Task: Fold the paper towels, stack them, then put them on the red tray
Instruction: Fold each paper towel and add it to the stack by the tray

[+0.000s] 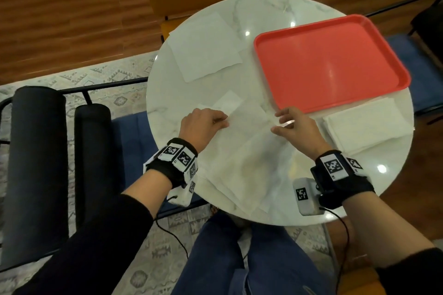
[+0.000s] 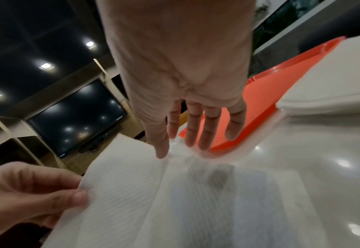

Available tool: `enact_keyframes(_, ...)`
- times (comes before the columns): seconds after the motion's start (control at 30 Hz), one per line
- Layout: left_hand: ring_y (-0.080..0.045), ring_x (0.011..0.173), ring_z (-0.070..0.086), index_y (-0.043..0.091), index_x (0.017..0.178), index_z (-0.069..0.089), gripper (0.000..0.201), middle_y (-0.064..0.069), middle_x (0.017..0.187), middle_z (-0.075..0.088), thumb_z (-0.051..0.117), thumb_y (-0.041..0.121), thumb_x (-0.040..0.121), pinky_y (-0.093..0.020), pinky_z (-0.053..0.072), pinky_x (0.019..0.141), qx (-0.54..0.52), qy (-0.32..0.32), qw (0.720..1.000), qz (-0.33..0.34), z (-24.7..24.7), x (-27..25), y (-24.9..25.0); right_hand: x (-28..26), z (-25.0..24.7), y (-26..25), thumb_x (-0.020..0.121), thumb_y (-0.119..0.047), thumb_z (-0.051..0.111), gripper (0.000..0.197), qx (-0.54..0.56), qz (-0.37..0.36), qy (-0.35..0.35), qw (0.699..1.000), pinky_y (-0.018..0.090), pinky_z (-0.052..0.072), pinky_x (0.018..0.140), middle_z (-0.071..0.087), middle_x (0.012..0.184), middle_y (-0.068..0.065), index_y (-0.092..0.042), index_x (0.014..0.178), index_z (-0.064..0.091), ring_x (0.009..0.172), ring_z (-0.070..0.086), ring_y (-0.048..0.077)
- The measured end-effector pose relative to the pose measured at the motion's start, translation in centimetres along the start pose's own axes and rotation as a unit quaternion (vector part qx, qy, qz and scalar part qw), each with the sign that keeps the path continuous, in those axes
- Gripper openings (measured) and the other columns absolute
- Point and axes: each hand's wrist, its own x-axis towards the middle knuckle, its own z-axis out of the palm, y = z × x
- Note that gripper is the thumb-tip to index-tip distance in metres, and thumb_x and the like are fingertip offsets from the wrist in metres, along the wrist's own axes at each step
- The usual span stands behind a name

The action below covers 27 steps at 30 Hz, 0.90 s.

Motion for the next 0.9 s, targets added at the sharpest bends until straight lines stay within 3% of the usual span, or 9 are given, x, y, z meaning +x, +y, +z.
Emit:
enact_keyframes(0.13, -0.029, 0.091, 0.066, 0.035, 0.109, 0.068, 0.026, -0.004, 0.097, 0.073, 0.049, 0.044, 0.095, -0.037, 0.049, 0.073, 0.124, 0.03, 0.99, 0.066, -0.4, 0.1, 0.8, 0.3, -1.1, -2.1, 0.077, -0.03, 0.075, 0.074, -0.108, -0.083, -0.012, 0.991, 0.046, 0.044, 0.095, 0.048, 0.128, 0.007, -0.034, 0.139, 0.035, 0.115, 0.051, 0.026)
enact_keyframes(0.2, -0.03, 0.087, 0.067, 0.031, 0.109, 0.07, 0.025, -0.003, 0.095, 0.074, 0.05, 0.038, 0.096, -0.038, 0.05, 0.07, 0.122, 0.04, 0.986, 0.109, -0.8, 0.0, 1.5, 0.2, -1.1, -4.1, 0.075, -0.035, 0.074, 0.084, -0.194, -0.136, -0.037, 0.971, 0.051, 0.033, 0.102, 0.038, 0.137, 0.005, -0.046, 0.141, 0.024, 0.124, 0.04, 0.026)
enact_keyframes(0.3, -0.021, 0.089, 0.065, 0.029, 0.111, 0.067, 0.027, 0.007, 0.098, 0.072, 0.047, 0.04, 0.096, -0.038, 0.05, 0.074, 0.096, 0.02, 0.982, 0.161, -1.9, -0.4, 3.1, 0.7, -1.0, -6.4, 0.077, -0.04, 0.071, 0.054, -0.296, -0.159, -0.078, 0.939, 0.051, 0.025, 0.1, 0.04, 0.141, -0.002, -0.042, 0.127, 0.049, 0.128, 0.037, 0.022)
enact_keyframes(0.4, -0.017, 0.088, 0.061, 0.03, 0.11, 0.062, 0.025, 0.008, 0.096, 0.068, 0.051, 0.044, 0.092, -0.034, 0.047, 0.075, 0.06, -0.017, 0.99, 0.129, -3.2, -0.9, 2.9, 0.9, -2.5, -6.8, 0.082, -0.035, 0.069, 0.017, -0.22, -0.15, -0.092, 0.96, 0.041, 0.039, 0.087, 0.067, 0.095, 0.003, -0.023, 0.093, 0.068, 0.098, 0.059, 0.024)
enact_keyframes(0.53, -0.024, 0.079, 0.063, 0.018, 0.087, 0.071, 0.019, -0.006, 0.082, 0.07, 0.068, 0.036, 0.083, -0.044, 0.053, 0.077, -0.122, -0.095, 0.987, 0.042, -5.0, -1.4, 0.7, -0.3, -5.8, -6.3, 0.078, -0.021, 0.076, 0.009, -0.034, -0.109, -0.125, 0.986, 0.026, 0.045, 0.064, 0.069, 0.07, 0.001, -0.013, 0.082, 0.072, 0.066, 0.059, 0.007)
enact_keyframes(0.63, -0.017, 0.07, 0.063, 0.008, 0.086, 0.072, 0.019, -0.014, 0.084, 0.07, 0.074, 0.026, 0.079, -0.025, 0.052, 0.068, -0.234, -0.148, 0.961, 0.013, -6.2, -1.2, 0.6, -0.5, -6.9, -5.6, 0.078, -0.011, 0.075, 0.007, 0.065, -0.055, -0.199, 0.976, 0.014, 0.048, 0.057, 0.07, 0.068, -0.006, -0.012, 0.083, 0.071, 0.063, 0.064, 0.004)
enact_keyframes(0.7, -0.009, 0.069, 0.062, 0.01, 0.09, 0.073, 0.018, -0.011, 0.084, 0.07, 0.075, 0.024, 0.078, -0.016, 0.05, 0.063, -0.238, -0.162, 0.958, -0.004, -6.0, -0.4, 0.7, 0.2, -6.6, -4.9, 0.08, -0.009, 0.072, 0.007, 0.081, -0.035, -0.205, 0.975, 0.016, 0.051, 0.059, 0.071, 0.073, -0.002, -0.01, 0.086, 0.07, 0.065, 0.066, 0.006)
enact_keyframes(0.83, -0.014, 0.07, 0.061, 0.007, 0.093, 0.073, 0.022, -0.011, 0.084, 0.071, 0.074, 0.024, 0.079, -0.028, 0.049, 0.072, -0.203, -0.155, 0.966, -0.032, -3.4, 1.9, -0.4, 3.1, -4.0, -2.3, 0.083, -0.007, 0.068, 0.012, 0.017, -0.012, -0.159, 0.987, 0.018, 0.046, 0.058, 0.065, 0.069, -0.002, -0.017, 0.077, 0.067, 0.058, 0.06, 0.002)
enact_keyframes(0.9, -0.014, 0.069, 0.059, 0.006, 0.088, 0.073, 0.019, -0.007, 0.078, 0.07, 0.073, 0.023, 0.081, -0.023, 0.046, 0.069, -0.173, -0.14, 0.974, -0.045, -1.5, 2.4, -1.4, 4.2, -2.5, -0.8, 0.082, -0.011, 0.069, 0.008, -0.027, -0.002, -0.132, 0.991, 0.024, 0.047, 0.064, 0.066, 0.073, 0.0, -0.017, 0.078, 0.068, 0.069, 0.061, 0.011)
